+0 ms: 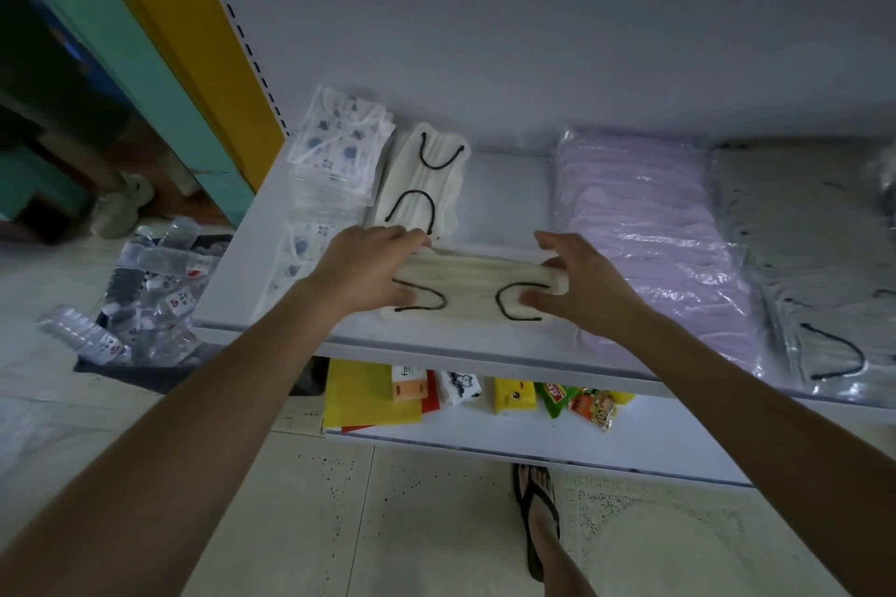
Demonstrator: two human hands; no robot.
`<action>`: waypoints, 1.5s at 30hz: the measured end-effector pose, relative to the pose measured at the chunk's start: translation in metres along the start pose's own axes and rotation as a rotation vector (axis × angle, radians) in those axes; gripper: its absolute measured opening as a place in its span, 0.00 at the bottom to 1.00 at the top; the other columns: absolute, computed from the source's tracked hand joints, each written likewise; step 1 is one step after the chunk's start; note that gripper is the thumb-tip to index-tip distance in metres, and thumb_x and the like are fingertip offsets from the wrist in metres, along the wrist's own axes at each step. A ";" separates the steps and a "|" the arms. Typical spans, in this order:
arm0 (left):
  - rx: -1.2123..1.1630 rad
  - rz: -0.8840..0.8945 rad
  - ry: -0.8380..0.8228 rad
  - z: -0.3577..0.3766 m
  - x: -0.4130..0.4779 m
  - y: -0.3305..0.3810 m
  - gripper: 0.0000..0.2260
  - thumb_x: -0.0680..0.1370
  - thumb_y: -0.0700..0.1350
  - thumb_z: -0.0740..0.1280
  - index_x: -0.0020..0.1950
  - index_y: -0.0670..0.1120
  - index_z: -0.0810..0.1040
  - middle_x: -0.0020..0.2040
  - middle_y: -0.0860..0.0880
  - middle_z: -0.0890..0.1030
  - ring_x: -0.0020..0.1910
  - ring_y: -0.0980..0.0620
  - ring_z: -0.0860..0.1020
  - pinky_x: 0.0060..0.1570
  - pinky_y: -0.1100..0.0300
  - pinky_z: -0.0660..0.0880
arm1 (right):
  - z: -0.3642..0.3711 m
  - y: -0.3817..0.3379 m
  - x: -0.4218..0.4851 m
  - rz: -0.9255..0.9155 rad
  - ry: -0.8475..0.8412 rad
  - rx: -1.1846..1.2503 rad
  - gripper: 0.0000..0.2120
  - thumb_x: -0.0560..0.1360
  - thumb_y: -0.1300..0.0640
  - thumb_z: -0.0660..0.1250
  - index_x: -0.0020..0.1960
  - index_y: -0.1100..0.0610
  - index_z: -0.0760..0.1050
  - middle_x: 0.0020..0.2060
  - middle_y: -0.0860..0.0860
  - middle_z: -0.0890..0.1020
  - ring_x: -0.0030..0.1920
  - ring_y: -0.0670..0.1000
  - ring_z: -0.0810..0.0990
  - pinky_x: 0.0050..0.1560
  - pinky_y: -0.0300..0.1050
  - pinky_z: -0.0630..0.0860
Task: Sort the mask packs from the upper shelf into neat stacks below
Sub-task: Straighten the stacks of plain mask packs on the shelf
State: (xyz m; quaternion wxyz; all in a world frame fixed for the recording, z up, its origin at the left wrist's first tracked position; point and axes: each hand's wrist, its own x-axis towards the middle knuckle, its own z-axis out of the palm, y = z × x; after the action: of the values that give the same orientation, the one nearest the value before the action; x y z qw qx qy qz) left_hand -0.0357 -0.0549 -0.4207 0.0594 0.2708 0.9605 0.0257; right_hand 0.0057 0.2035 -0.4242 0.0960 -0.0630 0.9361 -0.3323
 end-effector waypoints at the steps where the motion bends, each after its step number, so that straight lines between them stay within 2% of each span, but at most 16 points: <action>1: -0.025 -0.009 -0.024 0.002 -0.003 -0.001 0.28 0.72 0.55 0.70 0.69 0.51 0.66 0.63 0.52 0.74 0.58 0.51 0.74 0.47 0.59 0.67 | 0.002 0.002 0.002 0.025 -0.032 -0.035 0.32 0.69 0.52 0.73 0.69 0.58 0.67 0.66 0.53 0.68 0.64 0.50 0.71 0.60 0.38 0.65; 4: -0.075 -0.038 -0.059 0.010 -0.006 -0.004 0.28 0.70 0.54 0.72 0.66 0.49 0.67 0.63 0.52 0.72 0.58 0.51 0.72 0.47 0.59 0.67 | 0.005 0.009 0.005 0.045 -0.086 -0.133 0.27 0.70 0.49 0.73 0.65 0.57 0.72 0.64 0.52 0.72 0.65 0.53 0.69 0.64 0.42 0.62; 8: -0.076 -0.022 -0.051 0.011 -0.004 -0.003 0.24 0.72 0.51 0.72 0.63 0.46 0.66 0.56 0.48 0.78 0.50 0.48 0.76 0.41 0.59 0.68 | 0.006 0.008 0.005 0.093 -0.162 -0.091 0.28 0.70 0.50 0.72 0.67 0.53 0.66 0.63 0.52 0.75 0.60 0.53 0.74 0.60 0.46 0.69; 11: -0.116 -0.050 0.014 0.008 -0.008 -0.001 0.24 0.73 0.48 0.71 0.65 0.46 0.65 0.59 0.47 0.76 0.48 0.47 0.77 0.40 0.58 0.72 | 0.002 0.003 0.003 0.061 -0.080 -0.103 0.31 0.71 0.52 0.72 0.69 0.52 0.63 0.63 0.53 0.75 0.60 0.55 0.75 0.57 0.45 0.69; 14: -0.106 -0.046 0.116 0.007 -0.014 -0.003 0.27 0.72 0.47 0.72 0.68 0.45 0.66 0.61 0.45 0.73 0.50 0.44 0.77 0.39 0.57 0.70 | -0.008 0.004 0.001 0.038 -0.024 -0.014 0.37 0.69 0.53 0.74 0.72 0.51 0.59 0.62 0.52 0.75 0.61 0.53 0.73 0.58 0.42 0.67; 20: -0.028 -0.008 -0.018 0.015 -0.014 -0.004 0.28 0.72 0.49 0.71 0.69 0.48 0.65 0.67 0.49 0.65 0.62 0.49 0.70 0.49 0.59 0.66 | 0.002 0.018 0.007 0.113 -0.201 -0.044 0.34 0.69 0.50 0.74 0.70 0.54 0.64 0.64 0.53 0.73 0.62 0.52 0.70 0.60 0.44 0.67; 24: -0.037 0.001 -0.063 0.012 -0.008 -0.006 0.30 0.72 0.49 0.72 0.70 0.47 0.63 0.66 0.47 0.70 0.58 0.48 0.73 0.51 0.57 0.68 | -0.001 0.018 0.012 0.167 -0.263 0.001 0.38 0.69 0.50 0.74 0.73 0.53 0.59 0.68 0.54 0.68 0.65 0.52 0.68 0.59 0.41 0.64; 26: -0.045 -0.015 -0.072 0.012 -0.009 -0.005 0.34 0.73 0.48 0.71 0.73 0.48 0.58 0.66 0.46 0.69 0.56 0.47 0.75 0.48 0.56 0.72 | -0.002 0.018 0.011 0.166 -0.243 0.059 0.38 0.69 0.53 0.74 0.73 0.52 0.58 0.68 0.53 0.69 0.66 0.52 0.68 0.59 0.39 0.64; 29: -0.105 -0.016 -0.051 0.016 -0.013 -0.006 0.44 0.73 0.48 0.71 0.77 0.51 0.43 0.70 0.45 0.64 0.53 0.45 0.76 0.45 0.53 0.76 | -0.005 0.018 0.009 0.121 -0.179 0.114 0.36 0.69 0.54 0.74 0.72 0.51 0.61 0.66 0.52 0.70 0.65 0.50 0.69 0.60 0.38 0.65; 32: -0.288 0.003 -0.019 0.018 -0.015 -0.010 0.56 0.70 0.47 0.75 0.69 0.65 0.27 0.71 0.45 0.62 0.55 0.43 0.77 0.48 0.47 0.78 | -0.011 0.017 0.014 0.115 -0.257 0.041 0.27 0.70 0.54 0.73 0.66 0.51 0.68 0.58 0.49 0.75 0.55 0.47 0.73 0.54 0.39 0.68; 34: -0.495 -0.061 -0.005 0.017 -0.016 -0.013 0.56 0.68 0.46 0.77 0.70 0.65 0.31 0.70 0.49 0.66 0.59 0.49 0.75 0.56 0.53 0.75 | -0.013 0.016 0.018 0.093 -0.332 -0.008 0.20 0.71 0.54 0.72 0.61 0.51 0.73 0.52 0.47 0.77 0.51 0.47 0.74 0.49 0.38 0.68; 36: -0.725 -0.139 0.045 0.021 -0.019 -0.019 0.54 0.66 0.45 0.78 0.73 0.62 0.39 0.65 0.52 0.72 0.63 0.55 0.72 0.59 0.65 0.69 | -0.012 0.016 0.022 0.034 -0.337 0.037 0.12 0.72 0.57 0.72 0.53 0.48 0.76 0.45 0.45 0.78 0.46 0.46 0.75 0.45 0.36 0.67; 38: -0.903 -0.209 0.101 0.029 -0.025 -0.026 0.52 0.65 0.45 0.78 0.75 0.60 0.44 0.62 0.54 0.74 0.64 0.58 0.71 0.57 0.74 0.65 | -0.010 0.019 0.022 0.042 -0.288 0.066 0.16 0.72 0.56 0.72 0.58 0.49 0.76 0.49 0.45 0.76 0.50 0.45 0.74 0.49 0.36 0.66; 41: -1.010 -0.269 0.101 0.043 -0.032 -0.032 0.49 0.67 0.41 0.77 0.75 0.59 0.48 0.67 0.56 0.67 0.67 0.60 0.65 0.60 0.69 0.65 | -0.001 0.024 0.016 0.183 -0.144 0.208 0.27 0.70 0.54 0.73 0.67 0.52 0.69 0.57 0.46 0.72 0.57 0.47 0.71 0.55 0.39 0.67; 43: -1.017 -0.278 0.111 0.051 -0.031 -0.029 0.45 0.69 0.39 0.76 0.76 0.54 0.52 0.69 0.55 0.64 0.68 0.58 0.64 0.63 0.65 0.65 | 0.011 0.025 0.011 0.263 -0.065 0.379 0.24 0.70 0.56 0.73 0.64 0.53 0.70 0.54 0.50 0.75 0.55 0.51 0.74 0.55 0.44 0.72; 45: -1.004 -0.285 0.153 0.055 -0.025 -0.023 0.38 0.71 0.36 0.73 0.75 0.48 0.58 0.66 0.53 0.66 0.66 0.55 0.67 0.60 0.72 0.64 | 0.022 0.022 0.005 0.272 0.027 0.461 0.19 0.71 0.58 0.72 0.59 0.55 0.71 0.46 0.49 0.77 0.48 0.51 0.76 0.50 0.43 0.73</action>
State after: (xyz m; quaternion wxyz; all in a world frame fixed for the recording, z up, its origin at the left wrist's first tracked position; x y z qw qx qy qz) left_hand -0.0193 -0.0862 -0.4744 0.1143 0.0731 0.8588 0.4939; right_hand 0.0039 0.2063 -0.4553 0.1388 0.0912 0.8369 -0.5216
